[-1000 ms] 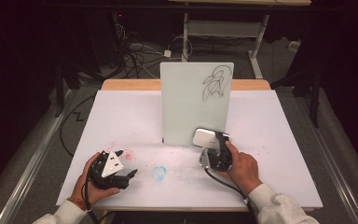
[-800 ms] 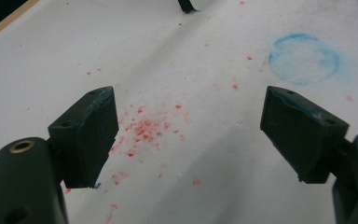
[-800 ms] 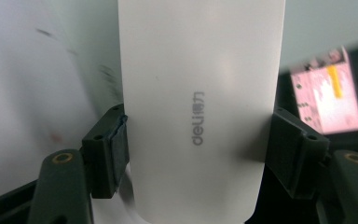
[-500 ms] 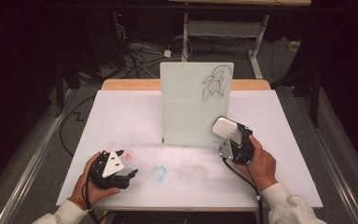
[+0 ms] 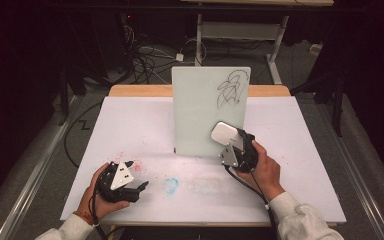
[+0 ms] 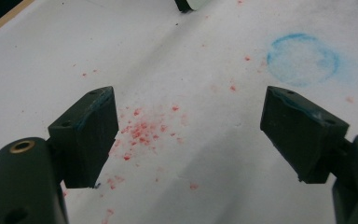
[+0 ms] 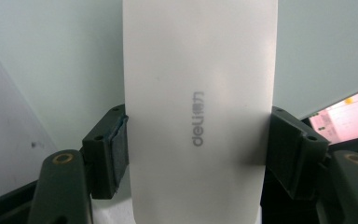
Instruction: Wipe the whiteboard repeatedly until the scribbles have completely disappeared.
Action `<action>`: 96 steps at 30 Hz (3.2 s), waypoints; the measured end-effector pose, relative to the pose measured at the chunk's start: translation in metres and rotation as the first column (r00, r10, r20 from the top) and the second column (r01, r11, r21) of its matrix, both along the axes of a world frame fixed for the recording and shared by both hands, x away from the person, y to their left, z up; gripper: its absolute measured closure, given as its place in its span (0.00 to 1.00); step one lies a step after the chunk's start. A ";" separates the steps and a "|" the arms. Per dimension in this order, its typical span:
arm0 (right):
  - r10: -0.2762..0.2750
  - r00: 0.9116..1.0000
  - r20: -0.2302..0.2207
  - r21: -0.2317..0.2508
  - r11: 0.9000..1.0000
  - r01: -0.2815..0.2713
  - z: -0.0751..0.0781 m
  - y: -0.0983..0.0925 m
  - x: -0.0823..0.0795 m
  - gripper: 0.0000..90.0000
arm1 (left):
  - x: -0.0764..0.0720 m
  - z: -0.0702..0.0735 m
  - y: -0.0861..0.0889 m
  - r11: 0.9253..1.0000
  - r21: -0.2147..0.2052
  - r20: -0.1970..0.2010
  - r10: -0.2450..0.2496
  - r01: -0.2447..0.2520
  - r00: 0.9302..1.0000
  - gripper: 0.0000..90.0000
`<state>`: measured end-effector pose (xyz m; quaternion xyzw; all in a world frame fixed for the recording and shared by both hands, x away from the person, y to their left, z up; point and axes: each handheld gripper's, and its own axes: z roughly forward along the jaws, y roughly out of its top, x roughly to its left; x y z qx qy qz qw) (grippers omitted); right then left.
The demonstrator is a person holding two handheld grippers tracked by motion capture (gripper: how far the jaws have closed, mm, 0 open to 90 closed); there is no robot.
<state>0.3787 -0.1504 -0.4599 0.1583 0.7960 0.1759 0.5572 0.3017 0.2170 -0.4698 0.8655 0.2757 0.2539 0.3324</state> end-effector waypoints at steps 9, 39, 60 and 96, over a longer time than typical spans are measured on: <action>0.002 0.999 -0.039 0.224 0.975 0.007 0.031 -0.001 0.011 0.34 | 0.000 0.000 0.000 1.000 -0.001 -0.003 0.001 -0.001 1.000 0.21; -0.016 0.999 -0.042 0.362 0.932 0.030 0.043 0.029 0.016 0.34 | 0.001 -0.002 -0.002 1.000 0.005 -0.015 -0.011 0.011 1.000 0.21; -0.130 0.991 0.013 0.460 0.881 0.110 0.089 -0.005 0.034 0.34 | 0.000 -0.002 -0.001 1.000 -0.001 -0.017 -0.008 0.008 1.000 0.21; -0.106 0.994 -0.002 0.519 0.850 0.092 0.082 0.026 0.032 0.34 | 0.000 -0.002 -0.002 1.000 0.005 -0.013 0.001 -0.001 1.000 0.23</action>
